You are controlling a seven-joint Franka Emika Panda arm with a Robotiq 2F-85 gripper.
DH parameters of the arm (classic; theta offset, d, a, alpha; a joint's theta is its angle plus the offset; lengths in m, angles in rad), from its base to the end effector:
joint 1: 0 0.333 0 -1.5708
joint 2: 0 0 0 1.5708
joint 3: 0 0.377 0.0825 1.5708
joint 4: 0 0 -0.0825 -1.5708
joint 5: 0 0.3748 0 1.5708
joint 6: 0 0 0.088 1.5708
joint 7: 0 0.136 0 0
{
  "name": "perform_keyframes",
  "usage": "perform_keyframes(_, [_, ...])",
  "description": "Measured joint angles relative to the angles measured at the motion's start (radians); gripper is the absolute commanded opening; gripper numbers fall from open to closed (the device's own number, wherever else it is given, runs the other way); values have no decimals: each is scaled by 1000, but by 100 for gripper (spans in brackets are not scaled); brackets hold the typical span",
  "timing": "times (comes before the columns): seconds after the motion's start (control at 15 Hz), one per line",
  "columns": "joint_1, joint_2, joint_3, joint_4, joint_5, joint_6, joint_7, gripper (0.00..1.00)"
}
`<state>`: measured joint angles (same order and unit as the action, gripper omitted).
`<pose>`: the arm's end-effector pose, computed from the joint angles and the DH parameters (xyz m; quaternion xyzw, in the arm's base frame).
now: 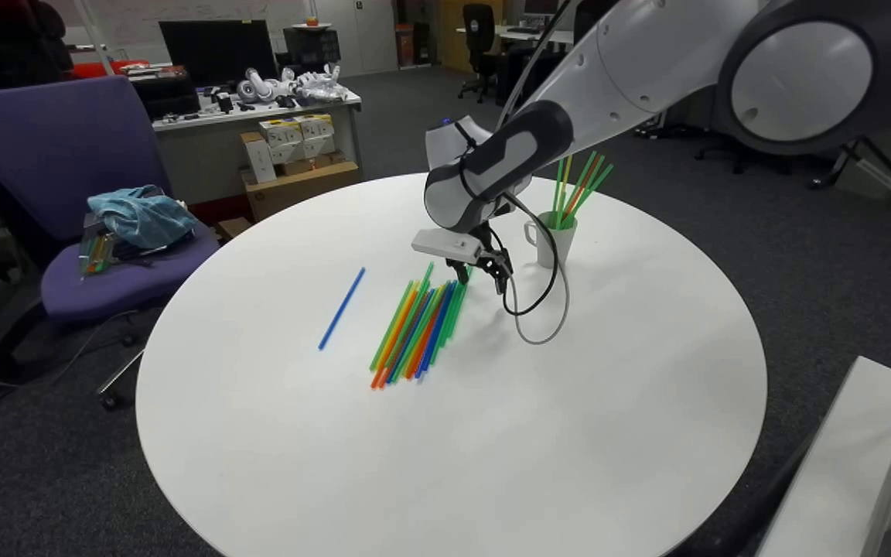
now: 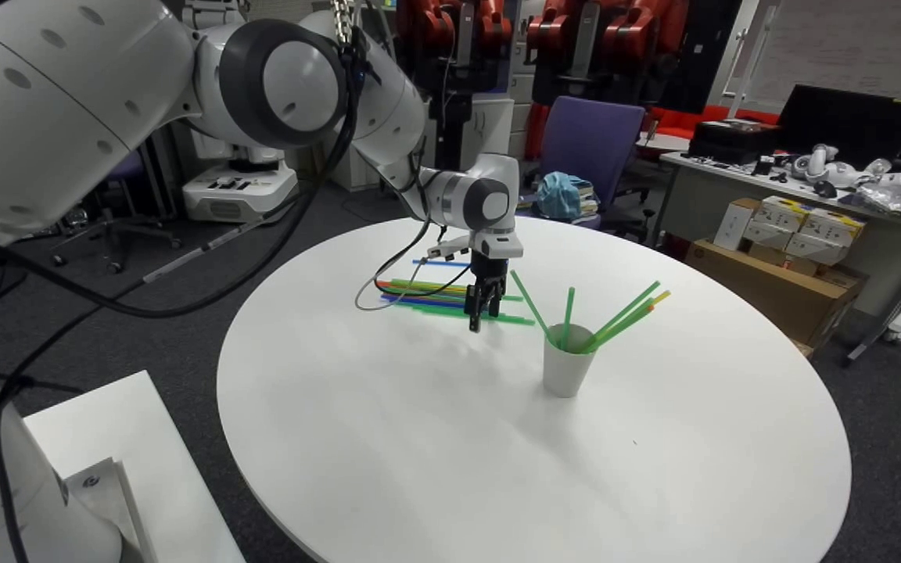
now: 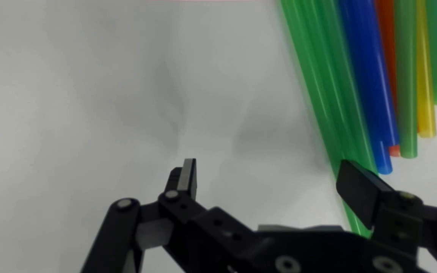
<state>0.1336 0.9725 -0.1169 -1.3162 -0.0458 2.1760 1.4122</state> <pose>0.7669 0.0314 0.1513 0.7865 -0.6115 0.0038 0.0862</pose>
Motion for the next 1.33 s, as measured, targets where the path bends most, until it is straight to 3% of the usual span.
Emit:
perform_keyframes(1.27, [0, 44, -12, 58, -1, 0, 0, 100])
perform_keyframes(1.33, [1, 44, -12, 58, -2, 0, 0, 82])
